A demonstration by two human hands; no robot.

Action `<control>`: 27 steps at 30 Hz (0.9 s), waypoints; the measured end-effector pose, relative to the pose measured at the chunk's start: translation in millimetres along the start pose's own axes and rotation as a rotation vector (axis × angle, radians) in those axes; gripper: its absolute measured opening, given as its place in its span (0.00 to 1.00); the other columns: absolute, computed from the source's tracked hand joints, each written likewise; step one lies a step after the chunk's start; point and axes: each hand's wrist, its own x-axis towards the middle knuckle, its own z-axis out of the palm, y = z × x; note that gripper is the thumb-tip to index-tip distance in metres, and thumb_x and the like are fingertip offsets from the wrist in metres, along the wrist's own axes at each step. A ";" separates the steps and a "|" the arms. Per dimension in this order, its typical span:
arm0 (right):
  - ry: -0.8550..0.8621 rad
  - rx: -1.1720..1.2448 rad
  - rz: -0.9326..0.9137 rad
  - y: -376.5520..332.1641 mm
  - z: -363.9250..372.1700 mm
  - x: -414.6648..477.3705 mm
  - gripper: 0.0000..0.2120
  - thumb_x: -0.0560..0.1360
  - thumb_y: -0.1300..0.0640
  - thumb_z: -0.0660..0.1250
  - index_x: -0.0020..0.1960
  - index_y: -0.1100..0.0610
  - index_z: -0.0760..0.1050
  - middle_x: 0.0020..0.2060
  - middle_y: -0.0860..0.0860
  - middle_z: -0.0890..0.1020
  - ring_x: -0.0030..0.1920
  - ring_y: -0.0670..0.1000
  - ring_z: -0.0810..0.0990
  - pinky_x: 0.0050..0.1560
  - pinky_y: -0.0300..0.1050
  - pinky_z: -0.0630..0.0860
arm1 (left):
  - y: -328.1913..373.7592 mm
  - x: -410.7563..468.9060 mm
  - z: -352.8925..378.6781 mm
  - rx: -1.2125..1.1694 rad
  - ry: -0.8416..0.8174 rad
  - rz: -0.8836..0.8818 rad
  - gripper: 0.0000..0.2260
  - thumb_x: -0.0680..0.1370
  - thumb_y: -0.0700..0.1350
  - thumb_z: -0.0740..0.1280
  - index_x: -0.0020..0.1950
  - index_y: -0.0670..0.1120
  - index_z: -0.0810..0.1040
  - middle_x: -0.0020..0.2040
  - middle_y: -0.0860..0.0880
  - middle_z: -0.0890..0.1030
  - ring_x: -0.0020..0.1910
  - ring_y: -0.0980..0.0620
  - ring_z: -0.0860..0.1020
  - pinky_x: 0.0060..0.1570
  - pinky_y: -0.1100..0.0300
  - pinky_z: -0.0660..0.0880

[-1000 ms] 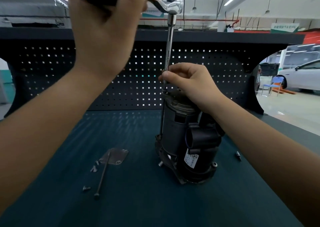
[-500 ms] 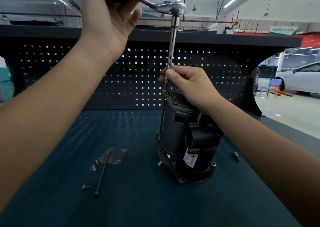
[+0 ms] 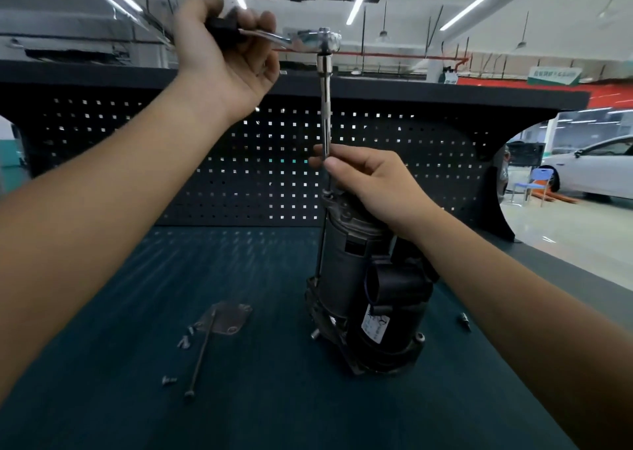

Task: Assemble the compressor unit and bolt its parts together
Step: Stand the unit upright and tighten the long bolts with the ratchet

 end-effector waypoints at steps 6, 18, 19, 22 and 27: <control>0.064 0.060 0.006 -0.5 -1.1 -0.5 0.05 0.74 0.62 0.67 0.45 0.53 0.79 0.39 0.43 0.84 0.40 0.37 0.81 0.42 0.28 0.74 | -0.3 -26.1 24.7 0.207 -0.059 0.130 0.16 0.80 0.45 0.55 0.32 0.45 0.70 0.28 0.52 0.77 0.35 0.54 0.80 0.38 0.63 0.70; 0.019 0.039 0.002 0.0 -0.6 0.1 0.08 0.76 0.59 0.65 0.49 0.46 0.78 0.43 0.41 0.83 0.41 0.38 0.79 0.48 0.31 0.73 | -9.4 -14.4 36.9 0.176 -0.001 0.171 0.13 0.79 0.46 0.56 0.34 0.46 0.69 0.24 0.52 0.73 0.28 0.54 0.78 0.32 0.64 0.69; 0.008 0.018 0.006 0.4 -0.2 0.4 0.09 0.77 0.59 0.64 0.50 0.46 0.77 0.42 0.40 0.83 0.40 0.41 0.78 0.48 0.35 0.73 | -11.3 -8.3 37.2 0.156 0.036 0.132 0.14 0.79 0.46 0.56 0.34 0.46 0.69 0.24 0.53 0.73 0.27 0.55 0.77 0.32 0.64 0.68; 0.035 -0.021 0.009 -0.5 0.9 0.9 0.08 0.78 0.58 0.62 0.47 0.48 0.77 0.36 0.38 0.83 0.40 0.52 0.72 0.44 0.43 0.71 | -12.3 -3.4 36.9 0.180 0.051 0.095 0.14 0.78 0.46 0.57 0.34 0.46 0.70 0.24 0.53 0.74 0.28 0.55 0.77 0.33 0.64 0.68; 0.083 -0.005 0.022 4.1 -1.9 4.1 0.08 0.75 0.56 0.67 0.51 0.58 0.80 0.39 0.44 0.84 0.37 0.38 0.79 0.42 0.32 0.72 | -17.2 -37.7 38.3 0.533 -0.103 0.473 0.12 0.80 0.46 0.58 0.37 0.47 0.72 0.29 0.54 0.79 0.39 0.51 0.81 0.42 0.60 0.73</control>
